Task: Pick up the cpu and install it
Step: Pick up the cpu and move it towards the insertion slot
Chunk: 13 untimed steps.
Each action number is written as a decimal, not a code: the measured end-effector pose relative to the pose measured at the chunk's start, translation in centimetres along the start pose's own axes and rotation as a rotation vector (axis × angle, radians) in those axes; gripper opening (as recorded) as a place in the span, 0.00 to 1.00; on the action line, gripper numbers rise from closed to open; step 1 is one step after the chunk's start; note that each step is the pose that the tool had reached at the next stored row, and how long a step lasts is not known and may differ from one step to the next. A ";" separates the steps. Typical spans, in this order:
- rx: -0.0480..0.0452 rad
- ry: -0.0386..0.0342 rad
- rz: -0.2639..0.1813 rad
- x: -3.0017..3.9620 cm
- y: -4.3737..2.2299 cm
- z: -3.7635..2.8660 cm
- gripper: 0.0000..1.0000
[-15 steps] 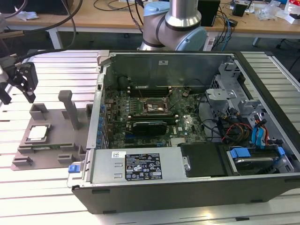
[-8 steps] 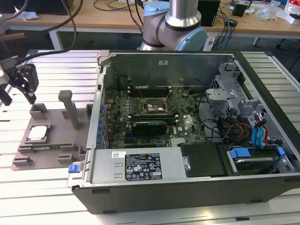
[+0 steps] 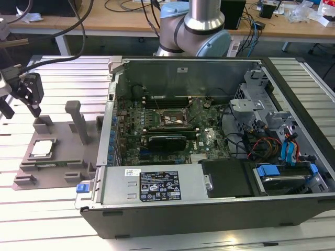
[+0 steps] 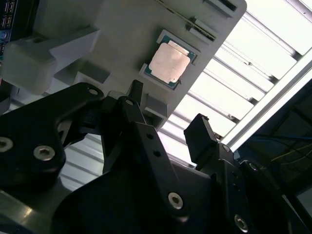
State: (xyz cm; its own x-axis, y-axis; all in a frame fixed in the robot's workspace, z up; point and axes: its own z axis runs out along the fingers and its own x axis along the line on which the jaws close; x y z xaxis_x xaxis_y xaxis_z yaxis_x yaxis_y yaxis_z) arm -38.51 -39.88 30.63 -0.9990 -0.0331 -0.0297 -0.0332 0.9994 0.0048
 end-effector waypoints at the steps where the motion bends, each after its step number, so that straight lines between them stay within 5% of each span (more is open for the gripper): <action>1: 0.0000 0.0000 0.000 0.00 0.00 0.05 0.62; 13: 0.0000 0.0000 0.000 0.02 -0.01 0.70 0.62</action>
State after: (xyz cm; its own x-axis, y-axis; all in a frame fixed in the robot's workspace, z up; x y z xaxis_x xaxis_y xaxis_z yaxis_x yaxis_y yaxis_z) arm -38.51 -39.88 29.93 -0.9990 -0.0331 -0.0297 -0.0332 0.9994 0.0048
